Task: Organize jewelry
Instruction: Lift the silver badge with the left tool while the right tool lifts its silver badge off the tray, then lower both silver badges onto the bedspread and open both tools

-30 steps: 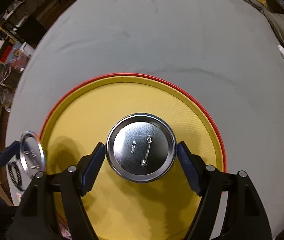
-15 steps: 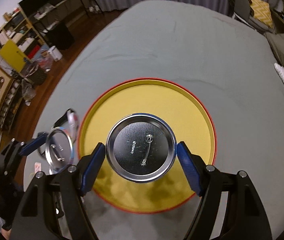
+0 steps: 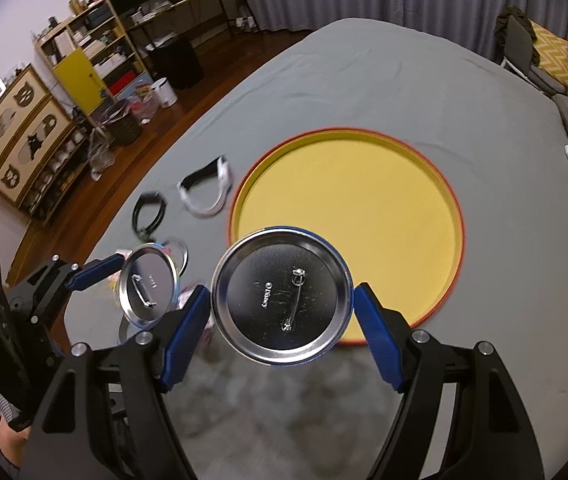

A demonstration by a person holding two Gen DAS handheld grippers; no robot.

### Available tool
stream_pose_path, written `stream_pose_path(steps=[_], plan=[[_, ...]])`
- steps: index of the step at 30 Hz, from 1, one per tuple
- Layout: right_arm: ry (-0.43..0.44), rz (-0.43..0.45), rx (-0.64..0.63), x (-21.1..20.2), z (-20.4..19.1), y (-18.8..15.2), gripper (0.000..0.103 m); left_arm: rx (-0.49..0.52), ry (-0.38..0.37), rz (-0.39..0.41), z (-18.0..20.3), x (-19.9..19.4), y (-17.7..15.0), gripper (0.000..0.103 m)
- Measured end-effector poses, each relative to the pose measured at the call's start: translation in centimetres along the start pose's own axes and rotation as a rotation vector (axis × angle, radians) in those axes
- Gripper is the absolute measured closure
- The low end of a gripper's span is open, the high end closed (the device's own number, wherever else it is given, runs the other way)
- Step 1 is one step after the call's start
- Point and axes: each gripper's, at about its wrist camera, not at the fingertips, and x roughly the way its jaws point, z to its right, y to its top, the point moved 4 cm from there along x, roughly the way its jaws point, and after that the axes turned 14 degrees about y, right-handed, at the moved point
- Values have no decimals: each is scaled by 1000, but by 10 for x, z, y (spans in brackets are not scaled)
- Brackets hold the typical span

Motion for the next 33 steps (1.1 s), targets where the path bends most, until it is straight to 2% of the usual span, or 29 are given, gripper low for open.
stream_pose_path(steps=[6, 17, 25, 30, 33], plan=[[17, -28, -25, 21, -17, -36, 34, 2, 12, -24, 10, -5, -38, 32], [9, -101, -58, 55, -8, -84, 34, -32, 4, -118, 27, 19, -99, 32], [-14, -151, -62, 84, 11, -108, 34, -21, 9, -178, 41, 42, -122, 32], [-71, -171, -88, 105, 19, -119, 34, -30, 7, -209, 47, 58, -131, 31], [-78, -196, -89, 116, 25, -127, 34, -31, 10, -205, 49, 61, -133, 31]])
